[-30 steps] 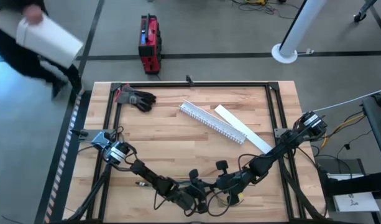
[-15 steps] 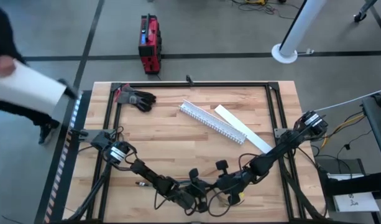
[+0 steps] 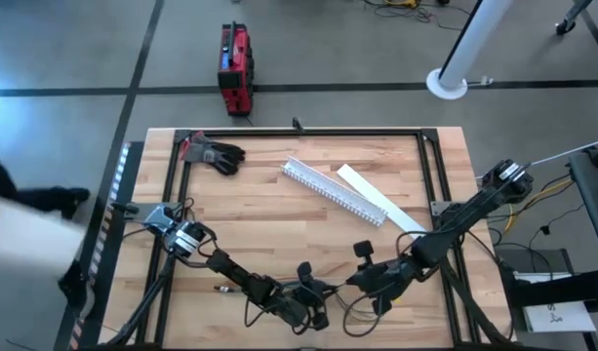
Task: Ziptie cables
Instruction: Wrap the cables together using the zip tie
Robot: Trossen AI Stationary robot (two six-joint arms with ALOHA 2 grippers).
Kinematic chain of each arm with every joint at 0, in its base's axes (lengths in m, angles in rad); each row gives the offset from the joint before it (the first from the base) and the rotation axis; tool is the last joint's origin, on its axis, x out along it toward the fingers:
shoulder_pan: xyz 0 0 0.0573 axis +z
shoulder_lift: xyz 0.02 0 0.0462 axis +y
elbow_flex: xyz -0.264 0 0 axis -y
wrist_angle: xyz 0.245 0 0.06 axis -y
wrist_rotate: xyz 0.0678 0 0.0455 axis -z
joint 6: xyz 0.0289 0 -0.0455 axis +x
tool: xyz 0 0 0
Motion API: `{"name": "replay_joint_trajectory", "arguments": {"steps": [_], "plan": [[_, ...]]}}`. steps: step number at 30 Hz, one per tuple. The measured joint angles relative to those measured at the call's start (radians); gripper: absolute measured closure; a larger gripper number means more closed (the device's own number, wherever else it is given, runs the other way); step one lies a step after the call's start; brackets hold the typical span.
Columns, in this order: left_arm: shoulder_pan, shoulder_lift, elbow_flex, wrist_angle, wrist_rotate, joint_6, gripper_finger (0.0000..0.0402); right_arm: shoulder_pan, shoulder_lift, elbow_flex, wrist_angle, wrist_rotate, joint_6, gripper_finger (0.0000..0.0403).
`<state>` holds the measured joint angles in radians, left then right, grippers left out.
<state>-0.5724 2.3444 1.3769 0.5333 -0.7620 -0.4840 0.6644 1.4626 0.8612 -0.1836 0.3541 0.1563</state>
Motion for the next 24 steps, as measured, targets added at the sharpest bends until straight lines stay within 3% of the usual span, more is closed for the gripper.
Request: {"name": "replay_joint_trajectory", "arguments": {"steps": [7,12,18,24], "plan": [[-0.001,0.002,-0.003,-0.011,0.011,0.003,0.0396,0.026,-0.038,0.001,-0.005,0.013,0.000,0.0403],[-0.003,-0.009,-0.005,-0.021,0.037,0.029,0.0370,0.025,-0.039,0.002,-0.006,0.013,0.012,0.0391],[-0.005,-0.039,-0.007,-0.065,0.068,0.056,0.0328,0.030,-0.067,0.004,-0.008,0.013,0.029,0.0319],[-0.007,-0.146,-0.006,-0.280,0.138,0.061,0.0293,0.034,-0.093,0.004,0.005,0.029,0.055,0.0252]]}}
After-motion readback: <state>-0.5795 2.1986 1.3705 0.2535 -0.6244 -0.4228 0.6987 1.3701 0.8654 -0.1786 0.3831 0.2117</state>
